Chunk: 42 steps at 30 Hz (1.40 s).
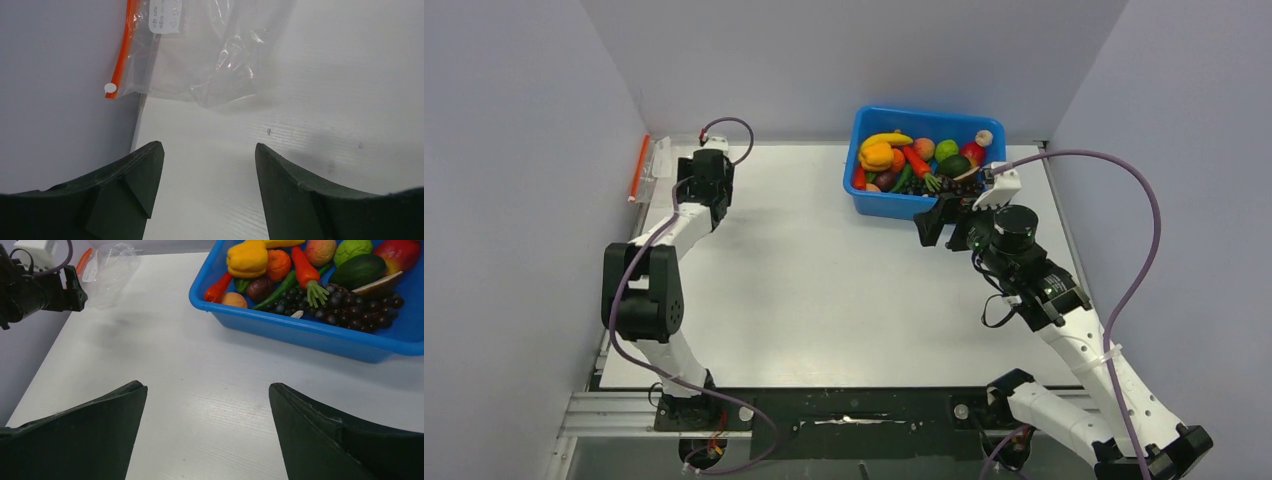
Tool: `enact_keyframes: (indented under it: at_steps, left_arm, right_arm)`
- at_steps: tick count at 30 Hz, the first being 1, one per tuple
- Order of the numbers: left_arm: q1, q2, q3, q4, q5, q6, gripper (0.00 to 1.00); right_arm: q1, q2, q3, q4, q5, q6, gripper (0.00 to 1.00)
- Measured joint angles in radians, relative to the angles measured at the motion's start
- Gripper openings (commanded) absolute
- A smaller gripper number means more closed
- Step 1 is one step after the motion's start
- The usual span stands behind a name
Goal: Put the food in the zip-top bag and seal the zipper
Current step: Pick up the zipper food storage bag at the corner of the board.
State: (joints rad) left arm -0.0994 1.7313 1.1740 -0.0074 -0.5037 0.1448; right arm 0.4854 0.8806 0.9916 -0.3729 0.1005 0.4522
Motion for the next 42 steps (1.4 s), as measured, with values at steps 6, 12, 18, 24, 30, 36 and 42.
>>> enact_keyframes:
  at_steps: [6, 12, 18, 24, 30, 36, 42]
  left_arm:
    - [0.025, 0.182, 0.143, 0.066, 0.013, 0.085, 0.75]
    - [0.027, 0.288, 0.211, 0.086, 0.035, 0.121, 0.77]
    - [0.037, 0.387, 0.287, 0.085, 0.033, 0.130, 0.67]
    - [0.034, 0.425, 0.304, 0.070, 0.021, 0.129, 0.28]
    - [0.014, 0.422, 0.301, 0.067, -0.001, 0.130, 0.05]
    - [-0.026, 0.323, 0.238, 0.046, 0.010, 0.113, 0.00]
    - [-0.065, 0.180, 0.206, -0.005, 0.015, 0.063, 0.00]
  right_arm:
    - [0.000, -0.010, 0.000, -0.005, -0.027, 0.011, 0.98]
    - [0.000, -0.054, -0.001, -0.004, -0.024, 0.016, 0.98]
    - [0.000, -0.062, -0.001, -0.010, -0.009, 0.016, 0.98]
    - [0.000, -0.093, -0.001, -0.037, 0.013, 0.016, 0.98]
    - [0.000, -0.112, -0.013, -0.043, 0.031, 0.027, 0.98]
    - [0.000, -0.112, -0.027, -0.055, 0.030, 0.043, 0.98]
    - [0.000, -0.127, -0.039, -0.054, 0.022, 0.061, 0.98]
